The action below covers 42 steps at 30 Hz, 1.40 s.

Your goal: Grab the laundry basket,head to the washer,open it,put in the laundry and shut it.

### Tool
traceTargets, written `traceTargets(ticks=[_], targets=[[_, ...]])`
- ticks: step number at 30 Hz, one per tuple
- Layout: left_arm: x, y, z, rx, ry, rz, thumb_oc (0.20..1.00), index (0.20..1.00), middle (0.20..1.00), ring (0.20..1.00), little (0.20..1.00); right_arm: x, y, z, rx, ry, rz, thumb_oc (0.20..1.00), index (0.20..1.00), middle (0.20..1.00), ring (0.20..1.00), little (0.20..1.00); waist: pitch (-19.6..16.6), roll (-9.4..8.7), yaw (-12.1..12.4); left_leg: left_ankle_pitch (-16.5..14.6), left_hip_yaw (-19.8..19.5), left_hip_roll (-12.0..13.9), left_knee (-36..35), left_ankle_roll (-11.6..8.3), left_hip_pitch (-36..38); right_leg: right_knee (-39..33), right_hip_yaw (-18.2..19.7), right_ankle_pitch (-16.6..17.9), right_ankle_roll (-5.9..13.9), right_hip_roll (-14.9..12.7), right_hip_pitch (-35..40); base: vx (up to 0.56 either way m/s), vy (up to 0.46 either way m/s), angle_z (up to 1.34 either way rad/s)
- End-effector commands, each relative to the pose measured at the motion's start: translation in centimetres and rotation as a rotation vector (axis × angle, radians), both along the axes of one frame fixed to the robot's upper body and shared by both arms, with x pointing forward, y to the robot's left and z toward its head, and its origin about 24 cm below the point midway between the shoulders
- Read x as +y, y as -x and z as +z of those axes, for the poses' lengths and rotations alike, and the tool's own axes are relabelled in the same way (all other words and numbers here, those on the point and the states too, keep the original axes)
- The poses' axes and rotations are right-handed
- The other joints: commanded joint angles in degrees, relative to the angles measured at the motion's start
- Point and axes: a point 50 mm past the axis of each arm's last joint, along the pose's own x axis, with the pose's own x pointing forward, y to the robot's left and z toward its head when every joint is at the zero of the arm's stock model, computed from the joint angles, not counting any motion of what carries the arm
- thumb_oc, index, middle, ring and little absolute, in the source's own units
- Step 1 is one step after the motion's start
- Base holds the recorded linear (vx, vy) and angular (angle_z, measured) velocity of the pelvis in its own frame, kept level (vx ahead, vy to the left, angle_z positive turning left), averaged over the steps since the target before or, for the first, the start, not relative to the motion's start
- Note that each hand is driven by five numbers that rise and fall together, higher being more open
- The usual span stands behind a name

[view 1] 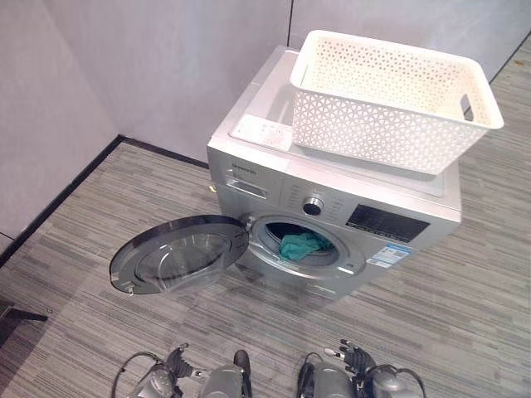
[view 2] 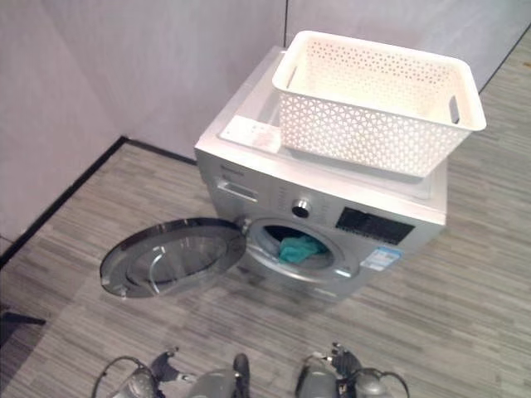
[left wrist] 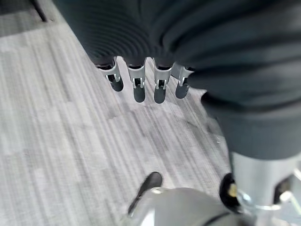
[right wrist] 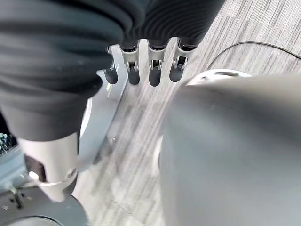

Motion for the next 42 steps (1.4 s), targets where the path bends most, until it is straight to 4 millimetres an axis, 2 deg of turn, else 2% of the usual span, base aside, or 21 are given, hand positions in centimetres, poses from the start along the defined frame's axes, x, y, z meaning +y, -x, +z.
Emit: traceTargets(ticks=[1, 2, 8, 10, 13, 14, 15, 16, 17, 18, 21, 22, 24, 26, 28, 30, 32, 34, 35, 38, 42], targets=[[-1.0, -0.2, -0.2, -0.009, 0.031, 0.004, 1.0, 1.0, 1.0, 1.0, 1.0, -0.1, -0.9, 0.3, -0.026, 0.006, 0.006, 1.0, 1.0, 1.0, 1.0, 1.0, 0.7, 0.33, 1.9, 1.4, -4.2, -2.1, -5.0, -1.24, -0.3, -7.6, 1.2, 4.3, 1.41, 1.9, 3.8, -0.16, -0.19, -0.57], [-1.3, 1.1, -0.8, 0.028, 0.054, 0.074, 1.0, 1.0, 1.0, 1.0, 1.0, -0.1, 0.0, -0.1, 0.009, 0.023, 0.0, 1.0, 1.0, 1.0, 1.0, 1.0, -2.0, -0.59, 2.6, 4.3, -2.4, -1.4, -7.2, -2.47, -0.9, -17.4, 5.0, 3.6, 0.28, 4.6, 6.7, -0.15, -0.232, -0.36], [-2.9, 1.1, -1.1, 0.033, 0.091, 0.058, 1.0, 1.0, 1.0, 1.0, 1.0, -0.5, 1.0, -0.4, 0.037, 0.049, 0.005, 1.0, 1.0, 1.0, 1.0, 1.0, -2.8, -0.86, 2.5, 7.9, -2.7, 0.1, -8.1, -4.64, -2.2, -22.8, 4.1, 3.3, -1.1, 7.3, 9.8, -0.12, -0.157, -0.07], [-3.6, 0.0, -0.9, -0.007, 0.11, 0.075, 1.0, 1.0, 1.0, 1.0, 1.0, -0.9, 1.3, -0.4, 0.044, 0.07, 0.003, 1.0, 1.0, 1.0, 1.0, 1.0, -1.5, -1.06, 2.6, 8.9, -3.6, 1.5, -4.8, -6.31, -5.0, -23.2, 3.6, 2.7, -2.33, 8.2, 10.3, -0.16, -0.121, 0.23], [-3.5, -0.3, -0.8, -0.031, 0.11, 0.117, 1.0, 1.0, 1.0, 1.0, 1.0, -1.1, 1.5, -0.5, 0.057, 0.086, 0.023, 1.0, 1.0, 1.0, 1.0, 1.0, -1.0, -1.39, 3.1, 8.0, -6.9, 1.1, -2.9, -6.87, -5.5, -23.2, 4.0, 2.7, -2.87, 8.1, 10.1, -0.11, -0.032, 0.17], [-3.0, -1.0, -0.5, -0.074, 0.113, 0.201, 1.0, 1.0, 1.0, 1.0, 1.0, -1.5, 2.0, -0.6, 0.077, 0.111, 0.035, 1.0, 1.0, 1.0, 1.0, 1.0, -0.6, -1.91, 2.9, 7.0, -9.8, 2.2, -1.1, -7.49, -4.9, -22.6, 4.1, 2.9, -2.99, 7.1, 9.7, -0.08, 0.065, 0.02], [-2.5, -1.5, -0.2, -0.111, 0.115, 0.256, 1.0, 1.0, 1.0, 1.0, 1.0, -1.7, 2.2, -0.6, 0.086, 0.119, 0.038, 1.0, 1.0, 1.0, 1.0, 1.0, -0.7, -2.15, 2.6, 7.1, -10.1, 4.0, -0.9, -7.5, -4.2, -22.3, 4.0, 3.1, -2.91, 6.5, 9.3, -0.09, 0.065, -0.04], [-2.5, -1.5, -0.2, -0.112, 0.115, 0.256, 1.0, 1.0, 1.0, 1.0, 1.0, -1.7, 2.2, -0.6, 0.086, 0.119, 0.038, 1.0, 1.0, 1.0, 1.0, 1.0, -0.9, -2.13, 2.6, 7.3, -10.2, 4.0, -1.0, -7.5, -4.3, -22.3, 3.9, 3.2, -2.92, 6.5, 9.1, -0.02, 0.119, -0.18], [-0.8, -2.8, 0.8, -0.219, 0.105, 0.398, 1.0, 1.0, 1.0, 1.0, 1.0, -2.0, 2.5, -0.7, 0.1, 0.137, 0.039, 1.0, 1.0, 1.0, 1.0, 1.0, -1.5, -2.32, 2.6, 8.6, -12.0, 7.9, -2.9, -7.65, -2.0, -22.0, 4.3, 3.4, -2.44, 5.6, 8.5, 0.0, 0.083, -0.06], [-0.8, -2.8, 0.8, -0.219, 0.105, 0.398, 1.0, 1.0, 1.0, 1.0, 1.0, -2.0, 2.5, -0.7, 0.1, 0.137, 0.039, 1.0, 1.0, 1.0, 1.0, 1.0, -1.6, -2.33, 2.6, 8.7, -12.0, 7.9, -3.1, -7.65, -2.0, -22.0, 4.3, 3.4, -2.45, 5.6, 8.4, 0.04, 0.127, -0.05], [1.8, -5.0, 3.1, -0.416, 0.069, 0.504, 1.0, 1.0, 1.0, 1.0, 1.0, -2.5, 3.6, -0.9, 0.129, 0.155, 0.036, 1.0, 1.0, 1.0, 1.0, 1.0, -3.1, -1.14, 2.8, 10.5, -17.7, 11.2, -8.3, -9.12, 1.4, -22.6, 5.6, 3.3, -1.49, 6.0, 9.0, 0.12, 0.12, 0.02], [3.6, -6.8, 5.1, -0.548, 0.021, 0.544, 1.0, 1.0, 1.0, 1.0, 1.0, -2.7, 4.2, -1.0, 0.137, 0.161, 0.017, 1.0, 1.0, 1.0, 1.0, 1.0, -3.8, -0.06, 2.0, 11.0, -17.4, 11.9, -10.9, -10.29, 3.0, -23.7, 5.7, 3.4, -0.89, 5.9, 10.1, 0.17, 0.197, 0.03], [4.5, -7.1, 5.8, -0.59, -0.003, 0.566, 1.0, 1.0, 1.0, 1.0, 1.0, -2.8, 4.5, -1.0, 0.144, 0.161, 0.006, 1.0, 1.0, 1.0, 1.0, 1.0, -4.3, 0.41, 1.7, 11.0, -17.0, 11.7, -11.9, -10.83, 3.8, -24.3, 5.8, 3.6, -0.64, 5.8, 10.6, 0.11, 0.14, -0.03], [7.5, -7.8, 8.6, -0.719, -0.053, 0.614, 1.0, 1.0, 1.0, 1.0, 1.0, -3.4, 4.9, -1.0, 0.153, 0.171, -0.007, 1.0, 1.0, 1.0, 1.0, 1.0, -4.9, 1.56, 1.6, 10.1, -17.1, 10.7, -12.9, -11.51, 5.0, -25.0, 6.0, 4.6, -0.03, 4.9, 11.0, 0.1, 0.19, 0.01], [10.1, -10.6, 13.0, -0.884, -0.125, 0.593, 1.0, 1.0, 1.0, 1.0, 1.0, -3.0, 4.7, -1.0, 0.163, 0.178, 0.075, 1.0, 1.0, 1.0, 1.0, 1.0, -5.0, 2.05, 1.0, 8.6, -14.8, 9.4, -13.8, -11.61, 7.5, -25.8, 6.9, 6.1, 1.0, 3.2, 11.8, 0.13, 0.276, -0.08], [11.1, -12.1, 15.8, -0.991, -0.153, 0.589, 1.0, 1.0, 1.0, 1.0, 1.0, -2.5, 4.3, -1.0, 0.154, 0.173, 0.122, 1.0, 1.0, 1.0, 1.0, 1.0, -5.1, 2.02, 0.8, 7.9, -14.0, 8.7, -14.2, -11.27, 8.2, -26.6, 7.6, 7.3, 1.71, 2.4, 11.6, 0.05, 0.16, -0.19], [11.3, -12.6, 17.0, -1.035, -0.164, 0.583, 1.0, 1.0, 1.0, 1.0, 1.0, -2.3, 4.1, -1.0, 0.148, 0.169, 0.136, 1.0, 1.0, 1.0, 1.0, 1.0, -5.0, 2.01, 0.8, 7.6, -13.5, 8.5, -14.4, -11.18, 8.4, -26.8, 8.0, 7.6, 1.97, 2.1, 11.4, 0.0, 0.111, -0.21], [13.0, -14.0, 21.0, -1.154, -0.235, 0.589, 1.0, 1.0, 1.0, 1.0, 1.0, -1.6, 3.1, -0.8, 0.119, 0.149, 0.179, 1.0, 1.0, 1.0, 1.0, 1.0, -4.7, 1.74, 0.4, 6.6, -12.2, 7.7, -15.0, -10.71, 8.9, -27.5, 9.1, 8.8, 2.97, 1.3, 10.5, -0.01, 0.15, -0.16], [13.0, -14.0, 21.0, -1.154, -0.236, 0.589, 1.0, 1.0, 1.0, 1.0, 1.0, -1.6, 3.1, -0.8, 0.119, 0.148, 0.179, 1.0, 1.0, 1.0, 1.0, 1.0, -4.7, 1.67, 0.5, 6.6, -12.1, 7.7, -14.9, -10.68, 8.9, -27.5, 9.2, 8.8, 2.99, 1.3, 10.5, -0.03, 0.116, -0.31], [14.6, -15.5, 24.7, -1.175, -0.317, 0.507, 1.0, 1.0, 1.0, 1.0, 1.0, -1.5, 2.1, -0.4, 0.087, 0.143, 0.211, 1.0, 1.0, 1.0, 1.0, 1.0, -3.8, 0.96, -0.3, 6.1, -10.8, 7.2, -15.3, -10.22, 8.7, -27.8, 10.1, 10.0, 3.87, 0.5, 8.9, -0.04, 0.094, -0.21], [15.4, -17.5, 26.7, -1.13, -0.301, 0.48, 1.0, 1.0, 1.0, 1.0, 1.0, -2.1, 1.4, -0.1, 0.069, 0.159, 0.212, 1.0, 1.0, 1.0, 1.0, 1.0, -1.7, -0.25, -1.3, 6.2, -10.2, 7.0, -15.3, -9.77, 7.6, -27.4, 10.4, 10.8, 4.45, 0.0, 7.1, -0.07, 0.067, -0.15]])
